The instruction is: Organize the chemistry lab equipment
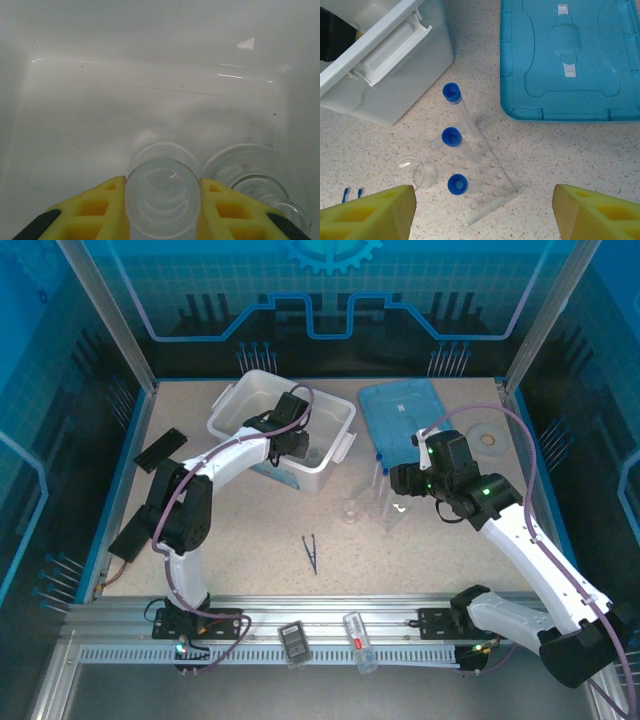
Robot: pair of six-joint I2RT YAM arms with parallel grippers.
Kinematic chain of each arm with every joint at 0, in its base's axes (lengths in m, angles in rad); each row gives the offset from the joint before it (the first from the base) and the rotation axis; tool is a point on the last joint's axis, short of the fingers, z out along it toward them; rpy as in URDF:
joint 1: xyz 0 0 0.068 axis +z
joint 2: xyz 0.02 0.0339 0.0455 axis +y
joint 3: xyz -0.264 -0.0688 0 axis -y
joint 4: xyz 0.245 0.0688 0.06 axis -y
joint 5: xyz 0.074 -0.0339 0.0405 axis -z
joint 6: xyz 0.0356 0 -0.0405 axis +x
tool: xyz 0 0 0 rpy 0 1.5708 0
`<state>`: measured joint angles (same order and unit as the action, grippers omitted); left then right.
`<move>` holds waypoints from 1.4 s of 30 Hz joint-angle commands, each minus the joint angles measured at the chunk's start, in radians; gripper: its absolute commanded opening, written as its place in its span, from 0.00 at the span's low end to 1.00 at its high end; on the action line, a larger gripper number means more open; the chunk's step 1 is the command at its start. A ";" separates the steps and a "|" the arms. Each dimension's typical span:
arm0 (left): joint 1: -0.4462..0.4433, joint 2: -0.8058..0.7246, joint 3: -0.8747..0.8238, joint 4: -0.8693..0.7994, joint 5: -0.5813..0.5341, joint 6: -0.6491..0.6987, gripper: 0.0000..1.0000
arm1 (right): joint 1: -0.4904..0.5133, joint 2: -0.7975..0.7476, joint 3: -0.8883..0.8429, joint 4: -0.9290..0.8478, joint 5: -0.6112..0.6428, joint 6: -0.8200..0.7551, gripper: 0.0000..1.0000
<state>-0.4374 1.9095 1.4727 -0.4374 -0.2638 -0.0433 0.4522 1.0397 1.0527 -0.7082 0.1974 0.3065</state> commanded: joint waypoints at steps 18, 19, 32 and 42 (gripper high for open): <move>0.006 0.043 0.067 -0.076 -0.018 -0.021 0.41 | -0.003 -0.010 -0.010 0.008 -0.013 0.009 0.73; 0.006 0.042 0.068 -0.077 -0.016 -0.022 0.43 | -0.003 -0.010 -0.009 0.007 -0.013 0.009 0.73; 0.005 -0.029 0.080 -0.096 -0.038 -0.039 0.75 | -0.007 -0.003 0.001 0.007 -0.019 0.005 0.73; -0.008 -0.129 0.084 -0.113 -0.070 -0.038 0.76 | -0.008 0.000 0.005 0.007 -0.019 0.003 0.73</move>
<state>-0.4393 1.8374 1.5200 -0.5194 -0.3073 -0.0765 0.4503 1.0397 1.0481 -0.7063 0.1894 0.3065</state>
